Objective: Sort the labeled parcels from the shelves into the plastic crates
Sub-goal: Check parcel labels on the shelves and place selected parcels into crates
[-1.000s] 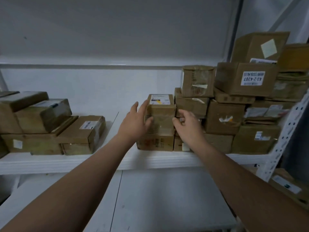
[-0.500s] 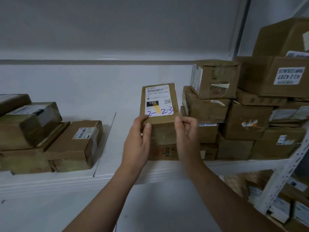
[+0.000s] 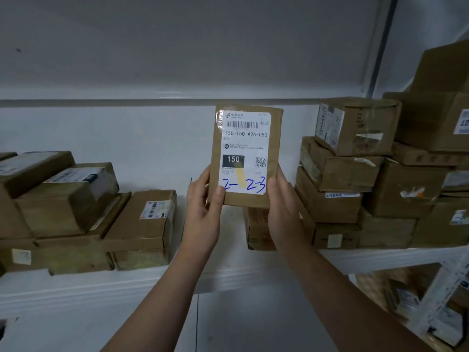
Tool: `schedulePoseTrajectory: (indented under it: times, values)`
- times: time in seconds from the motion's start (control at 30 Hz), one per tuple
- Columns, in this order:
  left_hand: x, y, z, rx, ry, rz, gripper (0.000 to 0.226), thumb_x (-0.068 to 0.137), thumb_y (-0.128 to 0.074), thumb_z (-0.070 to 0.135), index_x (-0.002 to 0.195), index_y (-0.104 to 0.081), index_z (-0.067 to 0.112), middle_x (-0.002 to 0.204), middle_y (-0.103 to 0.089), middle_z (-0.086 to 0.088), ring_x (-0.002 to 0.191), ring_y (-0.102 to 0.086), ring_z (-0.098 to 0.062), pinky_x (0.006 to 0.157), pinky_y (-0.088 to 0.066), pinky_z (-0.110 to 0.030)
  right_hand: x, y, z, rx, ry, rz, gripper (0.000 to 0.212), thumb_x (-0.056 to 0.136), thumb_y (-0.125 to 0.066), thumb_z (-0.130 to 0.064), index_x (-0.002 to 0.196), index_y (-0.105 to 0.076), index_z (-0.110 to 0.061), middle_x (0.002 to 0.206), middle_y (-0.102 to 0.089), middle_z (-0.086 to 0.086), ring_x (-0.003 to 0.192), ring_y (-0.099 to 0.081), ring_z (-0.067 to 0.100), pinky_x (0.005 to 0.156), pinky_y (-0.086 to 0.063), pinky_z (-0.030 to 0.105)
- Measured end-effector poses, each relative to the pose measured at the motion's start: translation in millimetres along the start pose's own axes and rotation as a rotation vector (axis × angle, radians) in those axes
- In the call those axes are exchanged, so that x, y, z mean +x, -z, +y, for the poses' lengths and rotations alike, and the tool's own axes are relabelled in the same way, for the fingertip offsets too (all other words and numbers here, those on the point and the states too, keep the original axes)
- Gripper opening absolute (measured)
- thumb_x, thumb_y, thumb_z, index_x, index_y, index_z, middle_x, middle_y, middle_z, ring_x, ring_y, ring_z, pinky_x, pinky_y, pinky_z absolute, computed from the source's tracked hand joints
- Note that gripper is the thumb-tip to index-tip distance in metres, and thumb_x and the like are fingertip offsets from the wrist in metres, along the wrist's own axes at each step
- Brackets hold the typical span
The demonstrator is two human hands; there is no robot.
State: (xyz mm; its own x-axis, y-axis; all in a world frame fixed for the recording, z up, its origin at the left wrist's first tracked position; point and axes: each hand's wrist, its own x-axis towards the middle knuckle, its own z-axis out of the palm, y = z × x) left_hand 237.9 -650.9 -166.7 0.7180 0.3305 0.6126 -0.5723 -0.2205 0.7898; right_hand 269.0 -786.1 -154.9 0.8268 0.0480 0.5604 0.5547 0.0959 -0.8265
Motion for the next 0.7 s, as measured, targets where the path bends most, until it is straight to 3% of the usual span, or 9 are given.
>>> schedulePoseTrajectory:
  times: [0.13,0.27,0.47,0.6,0.7]
  values:
    - [-1.9,5.8,-1.5,-0.048,0.042,-0.002,0.041,0.093,-0.048,0.035,0.134,-0.046,0.039,0.133,-0.053,-0.006,0.123,-0.053,-0.016,0.102,-0.046,-0.039,1.9,-6.0,2.9,-0.011,-0.007,-0.06,0.05,0.098,-0.034,-0.041,0.146,-0.038,-0.027,0.126,-0.061,-0.015,0.114,-0.056,-0.005,0.091,-0.044,0.013]
    - [-4.2,9.8,-4.2,-0.039,0.05,0.022,0.046,0.092,-0.049,0.038,0.138,-0.043,0.035,0.136,-0.051,-0.003,0.126,-0.05,-0.016,0.104,-0.044,-0.042,0.7,-7.7,-0.3,0.046,0.007,-0.087,0.04,0.104,-0.033,-0.021,0.144,-0.038,-0.023,0.122,-0.058,-0.021,0.11,-0.057,-0.01,0.084,-0.044,0.007]
    - [-10.5,6.7,-1.4,-0.019,0.04,0.064,0.048,0.092,-0.049,0.043,0.138,-0.043,0.035,0.137,-0.051,-0.002,0.126,-0.05,-0.016,0.104,-0.044,-0.042,-1.9,-6.4,-6.0,0.085,0.037,-0.118,0.036,0.104,-0.032,-0.015,0.135,-0.036,-0.031,0.119,-0.056,-0.024,0.107,-0.057,-0.013,0.083,-0.043,0.005]
    - [-14.8,5.6,1.5,-0.029,0.019,0.078,0.043,0.094,-0.048,0.034,0.136,-0.042,0.035,0.134,-0.054,0.0,0.122,-0.053,-0.009,0.098,-0.048,-0.028,-0.9,-5.1,-5.8,0.072,0.058,-0.16,0.036,0.104,-0.033,-0.021,0.137,-0.031,-0.035,0.126,-0.052,-0.023,0.114,-0.052,-0.013,0.091,-0.042,0.008]
    - [-13.8,12.1,11.9,0.018,-0.016,0.072,0.037,0.097,-0.048,0.028,0.131,-0.04,0.039,0.128,-0.058,0.02,0.118,-0.054,0.002,0.092,-0.046,-0.014,3.1,-8.4,-8.9,0.057,0.103,-0.264,0.051,0.098,-0.036,-0.028,0.14,-0.013,-0.046,0.142,-0.037,-0.025,0.132,-0.04,-0.003,0.105,-0.035,0.015]
